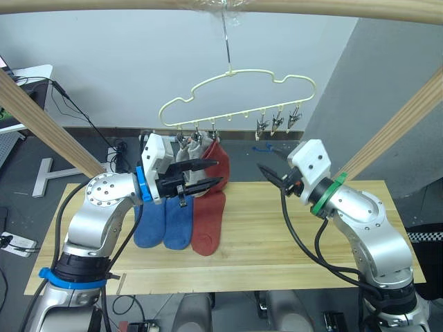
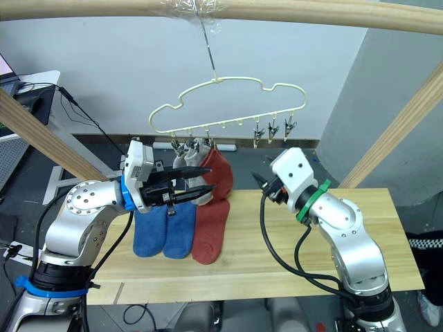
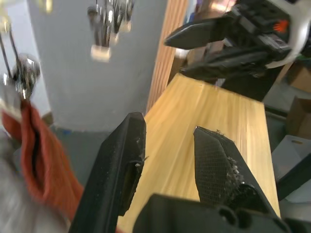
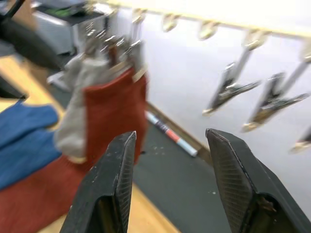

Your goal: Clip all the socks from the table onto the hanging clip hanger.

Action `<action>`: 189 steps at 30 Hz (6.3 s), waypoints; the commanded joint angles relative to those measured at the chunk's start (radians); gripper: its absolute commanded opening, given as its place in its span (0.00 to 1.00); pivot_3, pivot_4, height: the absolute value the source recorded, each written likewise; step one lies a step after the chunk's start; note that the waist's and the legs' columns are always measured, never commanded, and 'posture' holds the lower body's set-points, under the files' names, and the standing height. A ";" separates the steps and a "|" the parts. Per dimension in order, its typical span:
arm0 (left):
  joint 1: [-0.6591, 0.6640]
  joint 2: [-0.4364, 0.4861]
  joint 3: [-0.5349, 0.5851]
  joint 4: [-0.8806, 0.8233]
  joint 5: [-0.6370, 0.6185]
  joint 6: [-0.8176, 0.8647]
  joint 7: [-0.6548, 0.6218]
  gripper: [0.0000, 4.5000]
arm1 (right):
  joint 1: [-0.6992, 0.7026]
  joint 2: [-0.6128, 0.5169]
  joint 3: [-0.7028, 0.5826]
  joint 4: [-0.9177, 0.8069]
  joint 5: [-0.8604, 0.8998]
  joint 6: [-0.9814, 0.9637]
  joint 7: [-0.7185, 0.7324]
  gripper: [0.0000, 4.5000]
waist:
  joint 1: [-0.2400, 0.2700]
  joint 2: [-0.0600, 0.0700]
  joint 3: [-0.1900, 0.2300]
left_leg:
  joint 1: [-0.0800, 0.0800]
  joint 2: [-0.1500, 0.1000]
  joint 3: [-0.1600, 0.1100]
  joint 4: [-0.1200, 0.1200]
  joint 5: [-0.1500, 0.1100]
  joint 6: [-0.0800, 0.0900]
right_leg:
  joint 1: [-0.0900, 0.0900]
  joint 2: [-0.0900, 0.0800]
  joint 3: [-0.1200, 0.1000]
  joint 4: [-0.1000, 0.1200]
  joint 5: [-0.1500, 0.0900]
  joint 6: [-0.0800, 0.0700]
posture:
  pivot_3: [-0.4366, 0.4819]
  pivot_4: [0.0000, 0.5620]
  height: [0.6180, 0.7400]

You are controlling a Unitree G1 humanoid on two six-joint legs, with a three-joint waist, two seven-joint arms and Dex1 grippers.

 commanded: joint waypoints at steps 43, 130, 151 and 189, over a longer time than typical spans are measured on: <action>-0.090 -0.040 -0.004 -0.055 -0.002 0.042 0.103 0.43 | -0.350 0.226 -0.022 0.429 0.030 -0.058 -0.204 0.53 | -0.006 0.000 0.000 | -0.002 -0.001 0.004 0.000 0.000 0.001 | -0.006 0.000 0.001 0.004 0.000 0.000 | 0.46 0.43 0.83; 0.033 -0.250 -0.157 0.365 0.531 -0.754 0.563 0.00 | -0.382 0.268 -0.095 0.380 0.229 0.046 -0.233 0.00 | -0.013 0.001 0.000 | -0.003 0.001 0.008 0.000 0.001 0.002 | -0.010 -0.001 0.002 0.007 0.001 -0.001 | 0.42 0.46 0.83; -0.019 -0.294 -0.155 0.463 0.626 -0.860 0.727 0.00 | -0.377 0.303 -0.122 0.362 0.289 0.123 -0.264 0.00 | -0.013 0.001 -0.001 | -0.003 0.000 0.008 0.000 0.001 0.002 | -0.010 -0.001 0.001 0.007 0.001 -0.001 | 0.41 0.42 0.83; -0.041 -0.333 -0.157 0.473 0.695 -0.898 0.862 0.00 | -0.390 0.291 -0.139 0.377 0.304 0.138 -0.299 0.43 | -0.009 0.000 -0.001 | -0.003 0.000 0.008 0.000 0.001 0.002 | -0.010 -0.001 0.001 0.007 0.001 -0.001 | 0.43 0.40 0.83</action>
